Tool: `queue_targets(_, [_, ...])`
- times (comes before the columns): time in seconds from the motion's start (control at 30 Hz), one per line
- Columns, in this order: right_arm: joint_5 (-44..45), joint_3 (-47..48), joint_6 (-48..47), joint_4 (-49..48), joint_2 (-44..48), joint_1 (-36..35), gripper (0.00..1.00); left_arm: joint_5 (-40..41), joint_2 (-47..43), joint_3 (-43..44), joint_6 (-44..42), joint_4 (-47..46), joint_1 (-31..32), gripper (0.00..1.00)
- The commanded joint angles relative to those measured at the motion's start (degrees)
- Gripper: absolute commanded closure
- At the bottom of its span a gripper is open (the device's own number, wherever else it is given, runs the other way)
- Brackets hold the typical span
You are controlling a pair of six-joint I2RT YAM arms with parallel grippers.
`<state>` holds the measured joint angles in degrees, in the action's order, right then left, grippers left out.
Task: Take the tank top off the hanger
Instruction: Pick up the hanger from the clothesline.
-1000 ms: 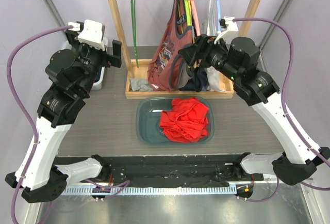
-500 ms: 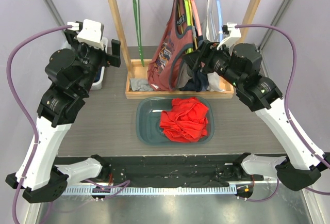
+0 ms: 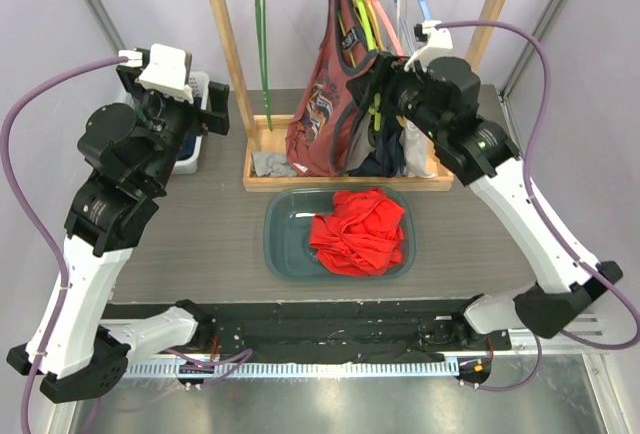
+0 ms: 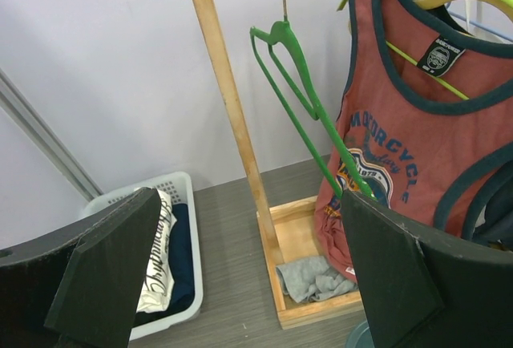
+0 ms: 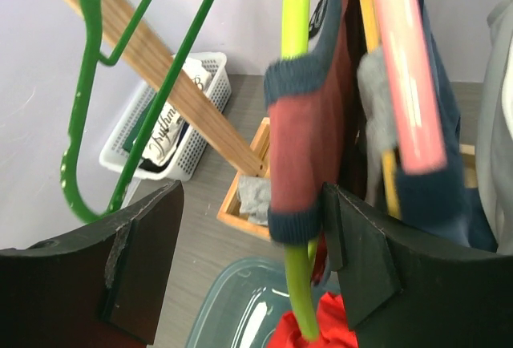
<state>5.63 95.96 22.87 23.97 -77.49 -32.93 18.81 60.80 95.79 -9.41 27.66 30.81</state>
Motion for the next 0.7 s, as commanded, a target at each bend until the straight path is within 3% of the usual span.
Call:
queue_targets(0.0, [0.62,6.85,-0.99,-3.58,-3.97,1.90,0.23,-0.70,-1.73,-0.78,0.44,-2.00,-0.57,0.00])
queue_targets(0.27, [-0.71,12.66,-3.18,-2.96,-9.69,3.83,0.24,-0.70,-2.79,-2.53,0.27,-2.08,-0.75,0.00])
queue_targets(0.47, [-1.84,13.46,-5.03,-2.08,-10.48,5.15,0.34,-0.53,-2.88,-3.50,-0.17,-2.70,-0.84,0.00])
queue_targets(0.57, [-3.25,13.03,-4.33,-1.99,-10.49,7.08,0.44,-0.61,-2.44,-2.98,-0.34,-2.79,-0.84,0.00])
queue_targets(0.67, [-3.52,11.89,-3.72,-1.73,-10.31,9.19,0.72,-0.53,-2.26,-2.63,-0.35,-2.70,-0.84,0.00])
